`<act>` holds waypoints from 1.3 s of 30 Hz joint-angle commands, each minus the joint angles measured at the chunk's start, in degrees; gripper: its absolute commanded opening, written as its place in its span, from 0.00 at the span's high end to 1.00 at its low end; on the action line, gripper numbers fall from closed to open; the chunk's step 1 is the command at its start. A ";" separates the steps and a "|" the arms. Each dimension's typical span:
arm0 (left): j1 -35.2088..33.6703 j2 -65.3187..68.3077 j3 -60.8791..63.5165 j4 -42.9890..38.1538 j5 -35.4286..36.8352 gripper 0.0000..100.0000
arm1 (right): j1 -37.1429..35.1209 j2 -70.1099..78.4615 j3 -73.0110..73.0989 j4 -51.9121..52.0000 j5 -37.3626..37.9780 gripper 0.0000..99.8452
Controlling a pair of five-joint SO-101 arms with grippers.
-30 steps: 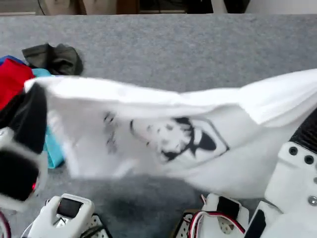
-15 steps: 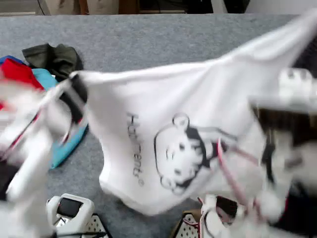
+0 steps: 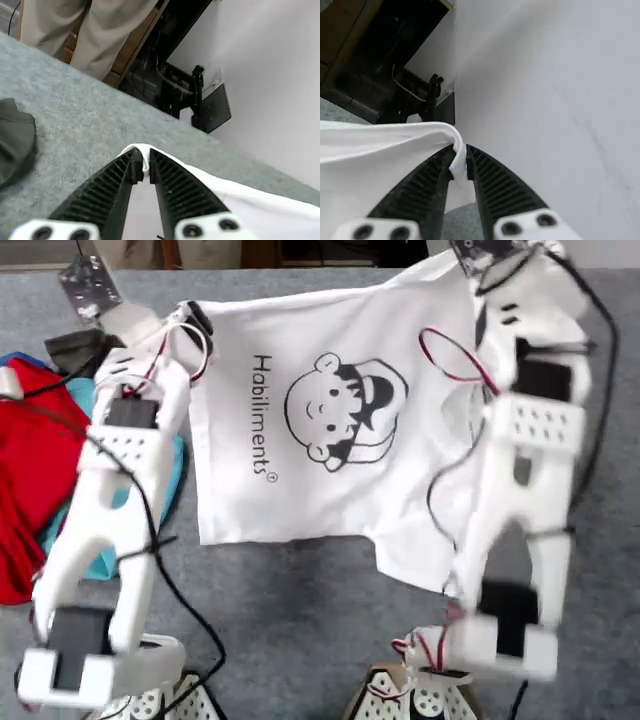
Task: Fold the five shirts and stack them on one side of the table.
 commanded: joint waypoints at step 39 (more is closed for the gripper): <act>3.96 -10.59 22.07 34.90 -7.74 0.98 | 8.22 -40.40 51.65 41.93 19.16 1.00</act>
